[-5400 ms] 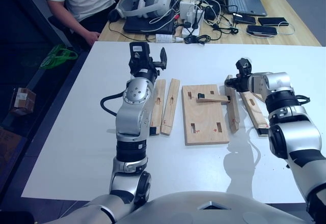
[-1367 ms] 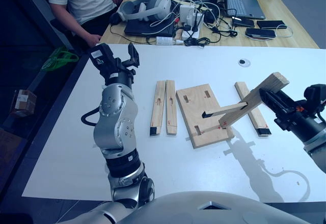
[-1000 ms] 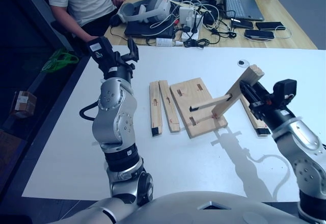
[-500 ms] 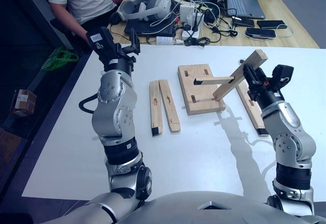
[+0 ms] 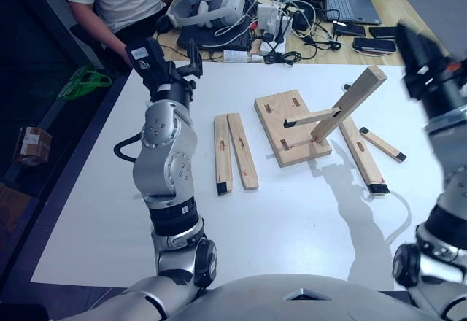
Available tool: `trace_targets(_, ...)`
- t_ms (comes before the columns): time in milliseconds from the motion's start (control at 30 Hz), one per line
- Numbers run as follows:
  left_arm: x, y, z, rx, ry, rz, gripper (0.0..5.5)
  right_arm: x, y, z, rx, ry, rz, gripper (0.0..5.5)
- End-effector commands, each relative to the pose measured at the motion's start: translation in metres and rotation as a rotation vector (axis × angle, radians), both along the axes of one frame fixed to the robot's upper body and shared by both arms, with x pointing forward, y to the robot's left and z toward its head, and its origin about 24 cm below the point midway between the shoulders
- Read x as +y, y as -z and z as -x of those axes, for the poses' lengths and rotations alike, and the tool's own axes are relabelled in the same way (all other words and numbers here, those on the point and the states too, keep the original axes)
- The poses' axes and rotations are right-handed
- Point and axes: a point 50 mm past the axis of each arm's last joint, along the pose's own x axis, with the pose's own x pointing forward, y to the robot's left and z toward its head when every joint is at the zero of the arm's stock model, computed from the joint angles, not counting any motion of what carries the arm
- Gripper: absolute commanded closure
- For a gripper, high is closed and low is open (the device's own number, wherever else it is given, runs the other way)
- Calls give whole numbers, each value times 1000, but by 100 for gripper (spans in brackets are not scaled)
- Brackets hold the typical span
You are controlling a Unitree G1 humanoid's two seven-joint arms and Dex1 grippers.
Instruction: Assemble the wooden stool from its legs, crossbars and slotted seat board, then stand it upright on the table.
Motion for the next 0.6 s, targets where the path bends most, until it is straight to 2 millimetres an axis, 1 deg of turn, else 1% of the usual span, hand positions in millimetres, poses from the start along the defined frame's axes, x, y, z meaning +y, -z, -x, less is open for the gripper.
trace_targets(33, 4, 11, 1, 77, 7, -44, 151, 23, 0, 24, 50, -327, 69, 123)
trace_targets(100, 3, 23, 3, 164, 59, -121, 151, 37, 25, 41, 157, -466, 135, 123)
trace_targets(167, 0, 42, 12, 296, 174, -176, 151, 45, 52, 58, 270, -567, 202, 123)
trace_targets(200, -2, 54, 21, 387, 264, -191, 151, 47, 68, 67, 336, -615, 244, 123)
trace_targets(267, -6, 67, 36, 500, 404, -216, 151, 47, 92, 82, 433, -664, 289, 123)
trace_targets(300, -5, 71, 41, 536, 440, -223, 151, 46, 100, 86, 464, -671, 309, 123)
trace_targets(367, -3, 77, 48, 602, 483, -249, 151, 43, 117, 89, 520, -669, 360, 123)
trace_targets(467, -5, 85, 56, 694, 533, -279, 151, 35, 146, 90, 621, -619, 477, 123)
trace_targets(533, -9, 93, 64, 757, 583, -306, 151, 38, 159, 90, 641, -609, 504, 123)
trace_targets(600, -13, 95, 68, 781, 619, -300, 151, 45, 167, 87, 638, -602, 496, 123)
